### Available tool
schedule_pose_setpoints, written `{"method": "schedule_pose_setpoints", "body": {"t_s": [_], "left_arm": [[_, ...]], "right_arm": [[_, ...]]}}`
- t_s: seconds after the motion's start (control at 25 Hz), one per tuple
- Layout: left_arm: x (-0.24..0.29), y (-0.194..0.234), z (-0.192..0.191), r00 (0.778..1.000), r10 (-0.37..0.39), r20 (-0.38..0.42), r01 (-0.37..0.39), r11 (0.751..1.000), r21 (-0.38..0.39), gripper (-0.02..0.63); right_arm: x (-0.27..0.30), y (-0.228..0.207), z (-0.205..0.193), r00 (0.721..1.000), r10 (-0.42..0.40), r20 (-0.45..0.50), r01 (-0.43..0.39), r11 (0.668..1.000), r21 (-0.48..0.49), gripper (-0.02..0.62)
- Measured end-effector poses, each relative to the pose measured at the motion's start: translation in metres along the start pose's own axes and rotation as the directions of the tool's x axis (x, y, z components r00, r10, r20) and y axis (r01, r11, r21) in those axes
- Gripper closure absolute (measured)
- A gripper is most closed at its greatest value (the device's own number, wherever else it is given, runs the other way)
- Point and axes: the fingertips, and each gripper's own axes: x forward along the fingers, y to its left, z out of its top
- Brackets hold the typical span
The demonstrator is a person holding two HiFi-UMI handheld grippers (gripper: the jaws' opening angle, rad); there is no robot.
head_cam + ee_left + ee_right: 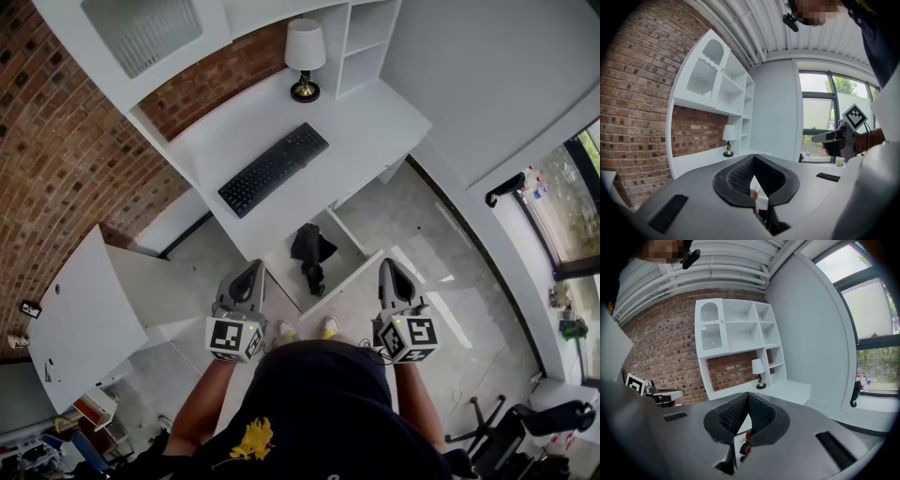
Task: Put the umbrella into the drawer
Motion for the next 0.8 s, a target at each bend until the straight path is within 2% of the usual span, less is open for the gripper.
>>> {"method": "schedule_pose_setpoints", "body": {"t_s": [0.32,0.8], "left_arm": [[0.006,-0.012,0.000,0.999,-0.038,-0.002,0.038,0.999,0.014,0.591],[0.000,-0.012,0.002,0.999,-0.034,0.005,0.034,0.999,0.011,0.591]], "right_arm": [[0.000,0.008,0.003,1.000,0.019,0.009,-0.019,1.000,-0.009,0.595],[-0.003,0.009,0.008,1.000,0.025,0.015,-0.024,0.999,-0.030,0.595]]}}
